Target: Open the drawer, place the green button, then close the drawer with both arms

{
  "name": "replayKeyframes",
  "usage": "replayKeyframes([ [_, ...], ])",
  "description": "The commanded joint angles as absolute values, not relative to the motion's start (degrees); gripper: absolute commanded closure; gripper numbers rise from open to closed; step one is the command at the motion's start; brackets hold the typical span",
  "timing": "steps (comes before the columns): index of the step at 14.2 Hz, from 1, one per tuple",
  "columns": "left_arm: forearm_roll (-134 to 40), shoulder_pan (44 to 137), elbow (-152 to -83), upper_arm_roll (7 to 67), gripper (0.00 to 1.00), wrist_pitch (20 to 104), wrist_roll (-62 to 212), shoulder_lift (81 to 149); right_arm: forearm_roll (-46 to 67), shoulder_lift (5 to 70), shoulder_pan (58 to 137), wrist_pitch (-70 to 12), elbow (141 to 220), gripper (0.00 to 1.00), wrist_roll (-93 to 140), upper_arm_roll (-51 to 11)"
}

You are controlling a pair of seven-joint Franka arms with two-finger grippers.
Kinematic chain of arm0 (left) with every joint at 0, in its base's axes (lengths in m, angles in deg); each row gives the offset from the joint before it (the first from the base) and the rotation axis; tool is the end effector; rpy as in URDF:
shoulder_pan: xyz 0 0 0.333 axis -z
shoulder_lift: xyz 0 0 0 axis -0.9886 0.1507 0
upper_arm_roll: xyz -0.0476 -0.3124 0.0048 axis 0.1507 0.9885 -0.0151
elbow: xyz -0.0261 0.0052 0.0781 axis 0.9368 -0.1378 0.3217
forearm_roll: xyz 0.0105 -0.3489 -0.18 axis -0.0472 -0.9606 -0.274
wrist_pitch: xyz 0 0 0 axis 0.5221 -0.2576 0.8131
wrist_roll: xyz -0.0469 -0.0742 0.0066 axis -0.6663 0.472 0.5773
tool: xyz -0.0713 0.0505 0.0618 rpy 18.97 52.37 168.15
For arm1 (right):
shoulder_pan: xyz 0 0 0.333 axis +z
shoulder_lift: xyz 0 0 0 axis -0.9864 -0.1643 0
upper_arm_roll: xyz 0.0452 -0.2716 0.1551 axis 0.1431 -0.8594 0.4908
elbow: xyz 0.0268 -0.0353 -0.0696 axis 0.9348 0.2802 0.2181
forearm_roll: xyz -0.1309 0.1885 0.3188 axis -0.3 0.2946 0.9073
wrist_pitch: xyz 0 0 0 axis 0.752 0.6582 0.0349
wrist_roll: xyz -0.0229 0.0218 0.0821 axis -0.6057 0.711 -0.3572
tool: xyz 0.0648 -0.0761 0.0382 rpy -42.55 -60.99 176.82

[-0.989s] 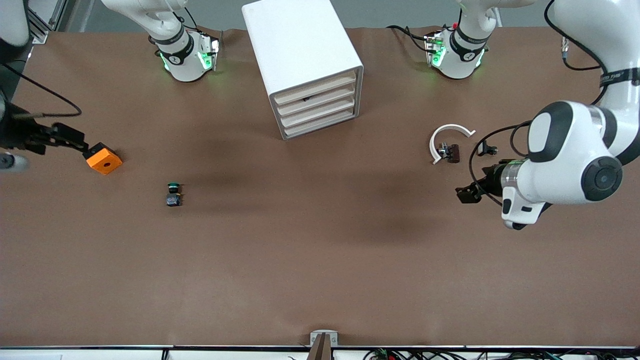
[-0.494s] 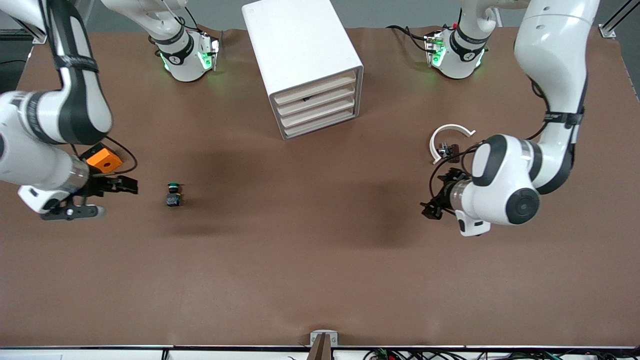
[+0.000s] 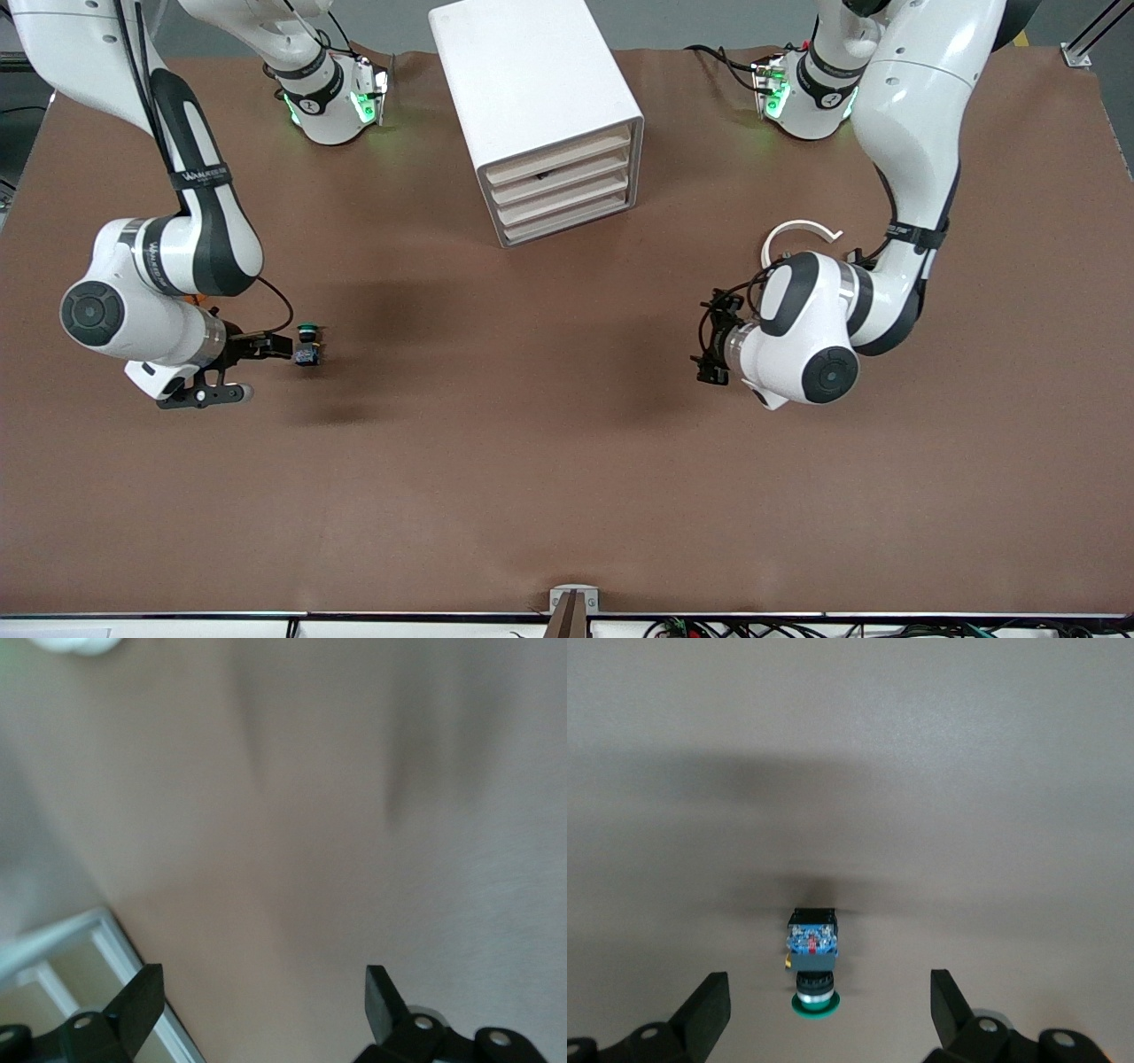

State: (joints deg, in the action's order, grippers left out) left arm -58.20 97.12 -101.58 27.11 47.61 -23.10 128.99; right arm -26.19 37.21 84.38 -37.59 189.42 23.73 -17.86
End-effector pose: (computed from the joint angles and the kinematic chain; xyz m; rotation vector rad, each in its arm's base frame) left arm 0.6129 -0.2899 0.2574 -2.0583 -2.0258 0.7999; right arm 0.6168 0.0069 0.2809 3.1169 0.1577 -0.2087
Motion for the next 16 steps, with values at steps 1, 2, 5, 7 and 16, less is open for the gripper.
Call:
replayKeyframes([
  [1, -60.76, 100.30, -100.62, 26.94, 0.00, 46.45, -32.78, 131.14, -26.31, 36.53, 84.68, -41.97, 192.15, 0.00, 24.30, -17.92],
  [2, -60.76, 102.06, -101.14, 26.94, 0.00, 46.27, -36.72, 131.75, -26.31, 36.44, 84.76, -43.47, 193.38, 0.00, 24.30, -17.92],
  [5, -62.43, 107.16, -102.55, 27.03, 0.00, 46.18, -46.41, 132.90, -26.31, 35.74, 85.29, -44.36, 195.15, 0.00, 24.30, -17.92],
  [7, -67.24, 108.40, -103.78, 27.38, 0.00, 46.09, -47.22, 133.69, -26.31, 34.33, 85.29, -45.50, 195.15, 0.00, 24.21, -17.92],
  [16, -79.03, 113.41, -104.57, 27.56, 0.22, 37.05, -47.40, 136.68, -26.31, 29.32, 85.38, -49.37, 195.24, 0.00, 24.21, -17.84],
])
